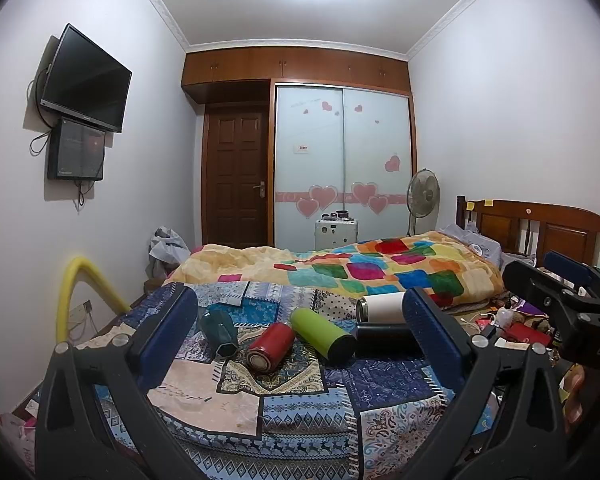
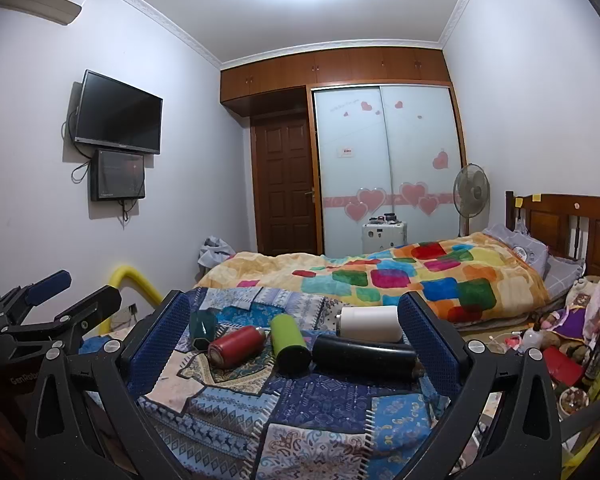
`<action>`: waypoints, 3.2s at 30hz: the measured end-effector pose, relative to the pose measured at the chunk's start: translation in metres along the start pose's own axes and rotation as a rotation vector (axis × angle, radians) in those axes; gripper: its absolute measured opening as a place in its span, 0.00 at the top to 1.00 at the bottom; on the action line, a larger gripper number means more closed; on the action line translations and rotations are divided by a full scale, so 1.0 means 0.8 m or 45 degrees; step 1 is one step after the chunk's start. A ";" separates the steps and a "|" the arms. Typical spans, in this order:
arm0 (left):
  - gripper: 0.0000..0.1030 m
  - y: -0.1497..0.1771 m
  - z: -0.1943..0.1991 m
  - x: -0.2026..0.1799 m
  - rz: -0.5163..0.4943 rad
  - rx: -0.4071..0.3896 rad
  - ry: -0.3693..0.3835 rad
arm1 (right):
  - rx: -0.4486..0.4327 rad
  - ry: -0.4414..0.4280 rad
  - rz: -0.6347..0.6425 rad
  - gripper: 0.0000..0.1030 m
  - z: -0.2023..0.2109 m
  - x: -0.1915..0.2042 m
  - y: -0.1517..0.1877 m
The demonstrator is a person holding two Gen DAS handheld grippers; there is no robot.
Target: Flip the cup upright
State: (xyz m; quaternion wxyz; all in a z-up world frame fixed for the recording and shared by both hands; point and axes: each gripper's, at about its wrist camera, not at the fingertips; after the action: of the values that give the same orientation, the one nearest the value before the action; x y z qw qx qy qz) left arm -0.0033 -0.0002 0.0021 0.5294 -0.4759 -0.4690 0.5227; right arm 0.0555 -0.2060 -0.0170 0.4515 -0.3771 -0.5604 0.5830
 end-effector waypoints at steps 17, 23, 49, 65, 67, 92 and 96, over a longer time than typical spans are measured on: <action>0.00 -0.002 0.001 -0.003 0.000 -0.003 0.008 | -0.001 0.000 -0.004 0.00 0.002 0.001 -0.001; 0.00 -0.002 0.001 -0.003 -0.001 -0.007 0.007 | -0.001 -0.001 -0.006 0.00 0.005 0.000 -0.002; 0.00 -0.002 0.001 -0.006 -0.006 -0.010 0.005 | -0.001 0.004 -0.010 0.00 0.008 -0.005 -0.002; 0.00 -0.002 0.002 -0.008 -0.004 -0.009 0.010 | 0.001 0.001 -0.012 0.00 0.011 -0.005 -0.001; 0.00 0.000 0.003 -0.007 -0.003 -0.009 0.010 | 0.001 0.001 -0.013 0.00 0.011 -0.005 -0.001; 0.14 0.065 -0.251 0.054 -0.054 0.576 0.063 | 0.306 0.095 -0.069 0.00 -0.105 -0.064 0.058; 0.14 0.081 -0.288 0.066 -0.074 0.637 0.041 | 0.357 0.109 -0.089 0.00 -0.124 -0.075 0.070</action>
State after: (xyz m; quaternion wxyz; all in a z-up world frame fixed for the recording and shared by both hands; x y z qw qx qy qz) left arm 0.2197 0.0493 -0.0869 0.6529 -0.3248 -0.3300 0.5994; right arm 0.1619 -0.2303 -0.0852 0.5434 -0.3152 -0.4666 0.6227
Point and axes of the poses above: each gripper's, at about its wrist camera, not at the fingertips, and z roughly against the way its jaws point, x to its left, y to its underside, and after that the axes turned 1 degree about -z, right-handed
